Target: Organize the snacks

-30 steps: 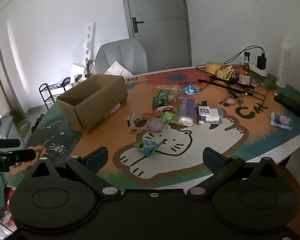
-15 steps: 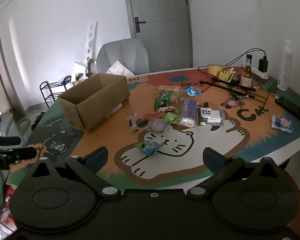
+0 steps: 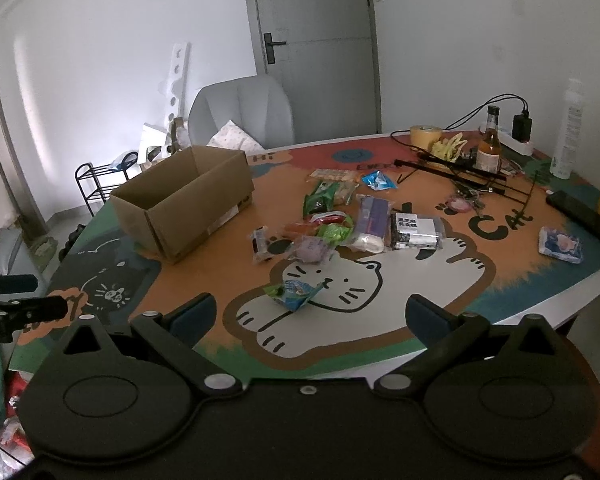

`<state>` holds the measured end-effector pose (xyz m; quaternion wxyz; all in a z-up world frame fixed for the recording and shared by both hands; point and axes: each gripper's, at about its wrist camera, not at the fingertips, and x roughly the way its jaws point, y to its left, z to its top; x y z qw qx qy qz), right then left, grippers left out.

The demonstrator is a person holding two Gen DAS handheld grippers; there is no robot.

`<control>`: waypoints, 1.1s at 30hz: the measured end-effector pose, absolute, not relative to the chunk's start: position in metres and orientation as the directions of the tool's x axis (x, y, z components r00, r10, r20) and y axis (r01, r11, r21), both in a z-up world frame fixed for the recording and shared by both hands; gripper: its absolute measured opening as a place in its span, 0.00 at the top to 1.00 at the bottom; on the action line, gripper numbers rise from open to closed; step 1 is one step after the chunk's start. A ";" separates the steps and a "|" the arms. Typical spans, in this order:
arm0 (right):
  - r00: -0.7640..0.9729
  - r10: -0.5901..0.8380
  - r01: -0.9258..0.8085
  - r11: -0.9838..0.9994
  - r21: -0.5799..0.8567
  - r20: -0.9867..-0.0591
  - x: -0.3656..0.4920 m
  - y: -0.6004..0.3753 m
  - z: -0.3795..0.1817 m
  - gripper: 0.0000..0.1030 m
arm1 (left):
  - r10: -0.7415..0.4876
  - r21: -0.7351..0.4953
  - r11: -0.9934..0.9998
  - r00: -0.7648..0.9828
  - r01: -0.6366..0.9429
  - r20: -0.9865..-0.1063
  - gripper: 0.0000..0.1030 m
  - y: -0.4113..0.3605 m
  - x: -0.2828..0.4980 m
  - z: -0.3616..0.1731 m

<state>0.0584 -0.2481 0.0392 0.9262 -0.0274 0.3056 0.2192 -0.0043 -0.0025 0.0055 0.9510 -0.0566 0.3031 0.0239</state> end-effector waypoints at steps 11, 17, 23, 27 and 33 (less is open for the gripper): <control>0.715 0.399 -0.436 0.897 0.080 -0.574 0.053 -0.237 0.036 0.00 | -0.001 -0.100 0.993 0.820 -0.068 -0.572 0.02 -0.006 -0.006 0.006; 0.728 0.383 -0.427 0.902 0.060 -0.569 0.052 -0.236 0.038 0.00 | -0.001 -0.098 0.993 0.819 -0.067 -0.573 0.02 -0.006 -0.006 0.006; 0.739 0.374 -0.416 0.907 0.057 -0.560 0.050 -0.239 0.041 0.00 | -0.006 -0.090 0.994 0.820 -0.055 -0.572 0.02 -0.009 -0.006 0.006; 0.745 0.369 -0.415 0.909 0.047 -0.555 0.049 -0.237 0.042 0.00 | -0.009 -0.093 0.994 0.827 -0.052 -0.562 0.02 -0.011 -0.008 0.008; 0.741 0.369 -0.420 0.907 0.041 -0.561 0.049 -0.234 0.040 0.00 | -0.010 -0.094 0.994 0.824 -0.053 -0.566 0.02 -0.012 -0.007 0.007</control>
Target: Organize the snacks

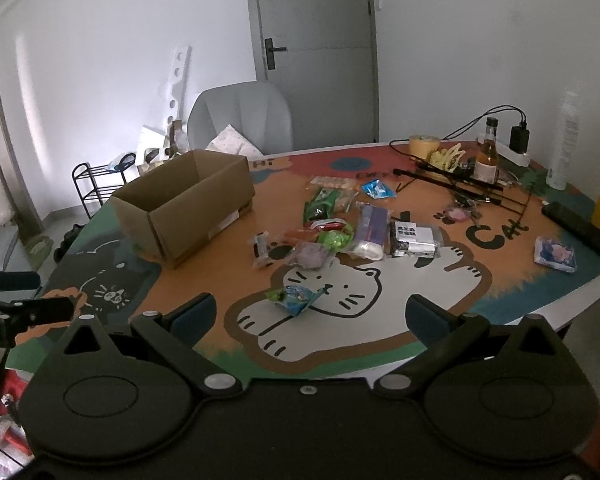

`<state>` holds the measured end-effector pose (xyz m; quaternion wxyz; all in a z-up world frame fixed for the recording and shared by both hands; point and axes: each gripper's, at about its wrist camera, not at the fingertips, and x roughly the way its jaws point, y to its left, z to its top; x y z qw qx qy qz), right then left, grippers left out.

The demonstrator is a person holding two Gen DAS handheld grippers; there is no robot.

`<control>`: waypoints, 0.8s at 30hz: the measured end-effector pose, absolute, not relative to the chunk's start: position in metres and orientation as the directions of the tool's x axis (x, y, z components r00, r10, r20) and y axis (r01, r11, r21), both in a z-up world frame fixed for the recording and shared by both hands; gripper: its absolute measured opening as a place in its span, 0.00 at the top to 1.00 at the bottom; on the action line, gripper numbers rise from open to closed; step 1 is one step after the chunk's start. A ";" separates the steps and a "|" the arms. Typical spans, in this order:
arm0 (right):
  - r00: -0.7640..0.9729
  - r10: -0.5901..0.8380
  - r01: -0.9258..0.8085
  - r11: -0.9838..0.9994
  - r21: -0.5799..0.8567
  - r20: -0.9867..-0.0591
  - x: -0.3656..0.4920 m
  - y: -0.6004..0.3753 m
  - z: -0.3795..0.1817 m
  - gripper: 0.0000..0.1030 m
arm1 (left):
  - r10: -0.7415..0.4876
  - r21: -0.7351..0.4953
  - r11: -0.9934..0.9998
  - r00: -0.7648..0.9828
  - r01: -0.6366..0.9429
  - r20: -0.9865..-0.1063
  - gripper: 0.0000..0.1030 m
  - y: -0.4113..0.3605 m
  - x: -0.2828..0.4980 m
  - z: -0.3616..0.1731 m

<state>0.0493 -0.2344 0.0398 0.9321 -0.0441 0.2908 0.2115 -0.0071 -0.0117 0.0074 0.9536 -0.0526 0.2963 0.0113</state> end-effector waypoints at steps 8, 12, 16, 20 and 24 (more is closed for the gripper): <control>0.743 0.367 -0.417 0.908 0.041 -0.560 0.050 -0.233 0.038 0.00 | -0.005 -0.099 0.993 0.827 -0.062 -0.563 0.02 -0.009 -0.008 0.007; 0.741 0.372 -0.421 0.906 0.044 -0.559 0.049 -0.234 0.038 0.00 | -0.003 -0.100 0.993 0.828 -0.064 -0.561 0.02 -0.008 -0.007 0.006; 0.743 0.374 -0.422 0.906 0.045 -0.555 0.050 -0.236 0.037 0.00 | 0.009 -0.094 0.993 0.831 -0.074 -0.556 0.02 -0.010 -0.003 0.004; 0.745 0.379 -0.422 0.905 0.052 -0.549 0.051 -0.237 0.035 0.00 | 0.002 -0.103 0.992 0.832 -0.070 -0.555 0.02 -0.016 0.007 0.002; 0.758 0.362 -0.406 0.913 0.042 -0.543 0.058 -0.244 0.029 0.00 | 0.002 -0.088 0.994 0.836 -0.060 -0.548 0.02 -0.026 0.017 0.002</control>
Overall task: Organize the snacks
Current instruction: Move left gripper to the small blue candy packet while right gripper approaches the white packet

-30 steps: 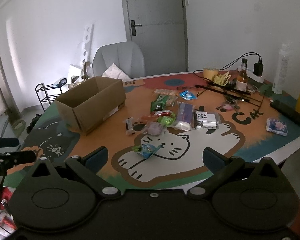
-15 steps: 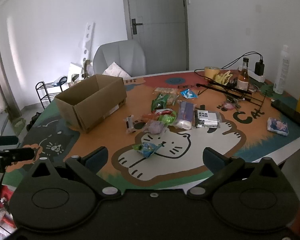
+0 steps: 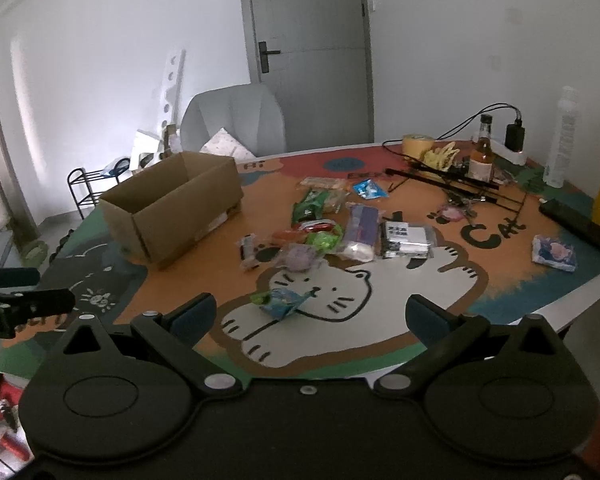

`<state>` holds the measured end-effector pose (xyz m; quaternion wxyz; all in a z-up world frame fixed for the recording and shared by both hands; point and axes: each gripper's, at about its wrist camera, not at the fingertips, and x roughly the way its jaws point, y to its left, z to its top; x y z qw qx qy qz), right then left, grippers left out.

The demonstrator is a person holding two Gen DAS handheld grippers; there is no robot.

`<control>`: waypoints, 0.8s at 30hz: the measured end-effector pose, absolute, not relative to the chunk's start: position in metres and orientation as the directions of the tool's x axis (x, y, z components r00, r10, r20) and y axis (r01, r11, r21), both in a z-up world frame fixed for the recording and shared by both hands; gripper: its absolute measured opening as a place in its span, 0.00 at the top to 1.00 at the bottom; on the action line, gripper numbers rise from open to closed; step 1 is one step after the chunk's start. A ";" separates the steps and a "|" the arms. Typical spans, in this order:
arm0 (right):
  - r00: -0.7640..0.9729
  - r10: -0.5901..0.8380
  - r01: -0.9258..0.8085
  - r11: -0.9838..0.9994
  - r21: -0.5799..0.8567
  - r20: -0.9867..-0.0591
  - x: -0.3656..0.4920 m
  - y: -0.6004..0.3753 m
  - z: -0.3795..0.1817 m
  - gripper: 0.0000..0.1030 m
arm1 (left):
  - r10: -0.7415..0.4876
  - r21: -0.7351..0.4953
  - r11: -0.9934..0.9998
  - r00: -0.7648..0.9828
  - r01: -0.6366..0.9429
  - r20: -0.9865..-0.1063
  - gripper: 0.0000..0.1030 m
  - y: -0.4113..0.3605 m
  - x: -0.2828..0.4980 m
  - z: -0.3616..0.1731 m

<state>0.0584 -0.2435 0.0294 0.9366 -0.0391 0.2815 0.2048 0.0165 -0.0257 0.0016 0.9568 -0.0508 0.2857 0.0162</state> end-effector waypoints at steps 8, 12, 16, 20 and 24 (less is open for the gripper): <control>0.769 0.350 -0.377 0.924 0.063 -0.534 0.075 -0.257 0.017 0.00 | -0.026 -0.079 0.997 0.842 -0.020 -0.539 0.02 -0.046 0.040 -0.005; 0.780 0.324 -0.355 0.934 0.048 -0.535 0.084 -0.262 0.009 0.00 | -0.066 -0.115 0.993 0.844 0.005 -0.532 0.02 -0.050 0.054 -0.013; 0.789 0.314 -0.346 0.937 0.041 -0.528 0.092 -0.262 0.001 0.00 | -0.085 -0.136 0.991 0.840 0.014 -0.535 0.03 -0.054 0.068 -0.019; 0.797 0.312 -0.332 0.941 0.057 -0.517 0.098 -0.267 -0.007 0.00 | -0.098 -0.153 0.988 0.841 0.019 -0.533 0.04 -0.058 0.078 -0.024; 0.805 0.288 -0.305 0.951 0.054 -0.518 0.104 -0.273 -0.016 0.00 | -0.110 -0.170 0.985 0.835 0.021 -0.539 0.05 -0.064 0.089 -0.033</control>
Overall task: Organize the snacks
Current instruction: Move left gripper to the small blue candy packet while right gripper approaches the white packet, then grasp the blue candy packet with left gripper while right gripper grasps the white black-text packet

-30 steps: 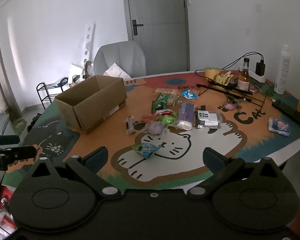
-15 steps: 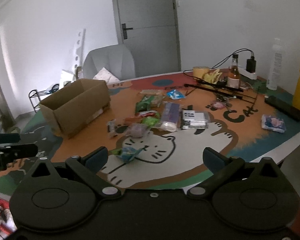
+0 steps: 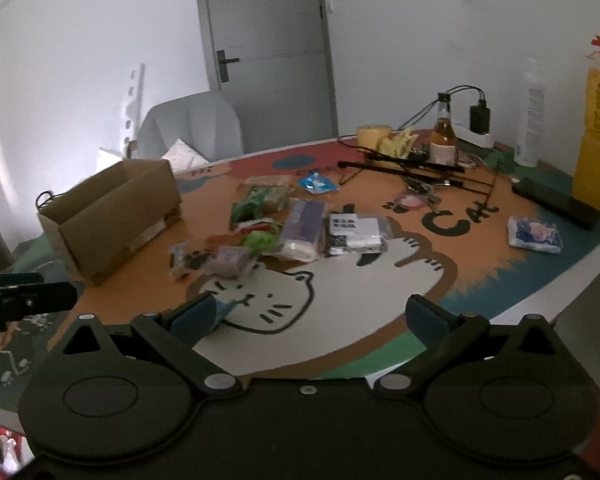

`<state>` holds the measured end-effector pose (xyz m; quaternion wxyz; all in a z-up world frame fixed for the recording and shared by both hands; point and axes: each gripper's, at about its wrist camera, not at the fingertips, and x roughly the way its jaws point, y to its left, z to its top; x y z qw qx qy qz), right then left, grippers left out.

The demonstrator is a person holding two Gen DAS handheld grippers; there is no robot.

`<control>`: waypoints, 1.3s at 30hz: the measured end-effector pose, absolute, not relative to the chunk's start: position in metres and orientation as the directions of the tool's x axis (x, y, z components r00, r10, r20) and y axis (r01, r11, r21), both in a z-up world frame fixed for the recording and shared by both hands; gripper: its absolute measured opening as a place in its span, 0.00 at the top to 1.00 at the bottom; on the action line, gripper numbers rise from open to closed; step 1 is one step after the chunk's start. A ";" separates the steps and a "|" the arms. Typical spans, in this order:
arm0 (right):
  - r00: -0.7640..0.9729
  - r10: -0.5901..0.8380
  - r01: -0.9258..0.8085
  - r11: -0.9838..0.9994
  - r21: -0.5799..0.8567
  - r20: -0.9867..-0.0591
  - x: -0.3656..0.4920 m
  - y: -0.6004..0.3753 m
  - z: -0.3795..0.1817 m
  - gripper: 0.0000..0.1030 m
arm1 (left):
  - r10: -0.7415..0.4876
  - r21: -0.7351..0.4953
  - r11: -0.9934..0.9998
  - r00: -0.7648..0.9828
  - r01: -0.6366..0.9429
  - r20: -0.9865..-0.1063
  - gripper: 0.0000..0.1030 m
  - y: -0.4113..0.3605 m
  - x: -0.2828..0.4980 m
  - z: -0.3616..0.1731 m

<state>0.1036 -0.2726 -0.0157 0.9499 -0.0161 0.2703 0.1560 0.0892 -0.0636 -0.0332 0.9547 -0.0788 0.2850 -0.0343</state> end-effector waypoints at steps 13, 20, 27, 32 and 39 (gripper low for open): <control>0.843 0.205 -0.221 0.975 0.028 -0.497 0.121 -0.266 -0.041 0.02 | -0.128 -0.205 0.979 0.808 0.009 -0.576 0.15 -0.091 0.136 -0.063; 0.831 0.201 -0.204 0.978 0.052 -0.520 0.144 -0.270 -0.053 0.07 | -0.137 -0.209 0.978 0.784 0.010 -0.605 0.24 -0.103 0.159 -0.079; 0.810 0.213 -0.197 0.976 0.088 -0.546 0.166 -0.279 -0.064 0.12 | -0.140 -0.206 0.979 0.760 0.009 -0.634 0.30 -0.115 0.178 -0.091; 0.800 0.224 -0.204 0.974 0.098 -0.556 0.178 -0.280 -0.069 0.12 | -0.121 -0.182 0.983 0.753 0.001 -0.647 0.38 -0.121 0.186 -0.097; 0.787 0.237 -0.212 0.971 0.112 -0.569 0.195 -0.277 -0.072 0.12 | -0.098 -0.182 0.983 0.754 -0.029 -0.649 0.60 -0.119 0.194 -0.093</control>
